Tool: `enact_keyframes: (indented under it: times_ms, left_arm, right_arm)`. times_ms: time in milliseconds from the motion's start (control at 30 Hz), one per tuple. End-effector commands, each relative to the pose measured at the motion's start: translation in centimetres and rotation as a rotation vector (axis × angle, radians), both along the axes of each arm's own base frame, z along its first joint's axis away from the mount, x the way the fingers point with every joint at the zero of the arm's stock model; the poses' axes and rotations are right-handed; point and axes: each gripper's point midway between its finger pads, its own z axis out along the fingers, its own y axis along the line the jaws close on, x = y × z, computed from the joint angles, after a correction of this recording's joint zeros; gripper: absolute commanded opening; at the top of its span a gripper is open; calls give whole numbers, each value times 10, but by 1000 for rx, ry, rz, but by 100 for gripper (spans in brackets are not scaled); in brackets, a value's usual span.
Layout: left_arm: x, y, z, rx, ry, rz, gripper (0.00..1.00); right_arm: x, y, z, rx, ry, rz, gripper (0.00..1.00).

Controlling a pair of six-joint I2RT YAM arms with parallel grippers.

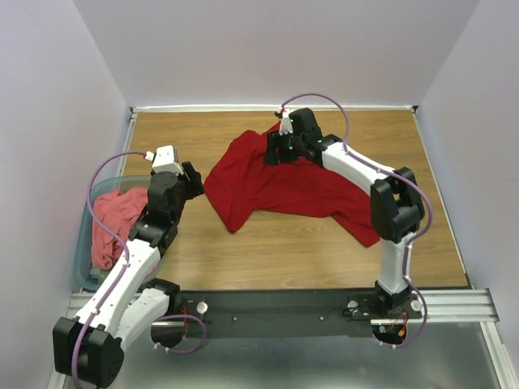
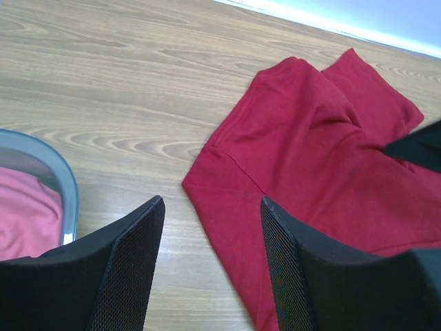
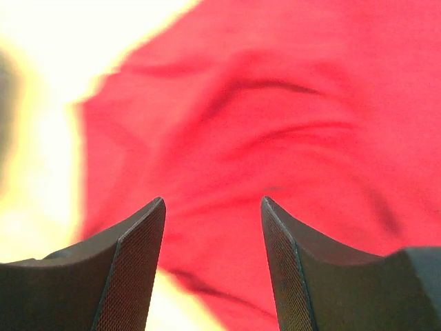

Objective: Fold and stack the t-shirts
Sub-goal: Flatten the tshirt out

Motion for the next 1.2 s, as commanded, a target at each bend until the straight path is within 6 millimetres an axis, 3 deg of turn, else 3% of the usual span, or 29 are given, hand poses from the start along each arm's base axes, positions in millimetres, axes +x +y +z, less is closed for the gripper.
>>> enact_keyframes:
  times_ms: [0, 33, 133, 233, 367, 467, 833, 1167]
  left_arm:
    - [-1, 9, 9, -11, -21, 45, 66]
    - [-1, 10, 9, -13, -22, 52, 66]
    - [-2, 13, 10, -14, -27, 61, 66]
    - [-4, 16, 10, -14, -29, 75, 66]
    - [-5, 17, 11, -19, -37, 80, 66]
    - [-4, 16, 13, -23, -39, 73, 66]
    - [-4, 17, 12, -28, -38, 69, 66]
    - [-3, 16, 11, -34, -38, 61, 66]
  right_arm:
    - [-51, 53, 30, 280, 102, 153, 65]
    - [-57, 69, 31, 381, 151, 147, 64]
    - [-60, 86, 24, 455, 206, 144, 62]
    - [-65, 105, 4, 474, 265, 132, 60]
    - [-67, 127, -3, 511, 276, 149, 57]
    - [-64, 138, -25, 495, 298, 146, 56]
    - [-58, 151, -78, 464, 370, 119, 50]
    - [-61, 158, -84, 457, 367, 142, 50]
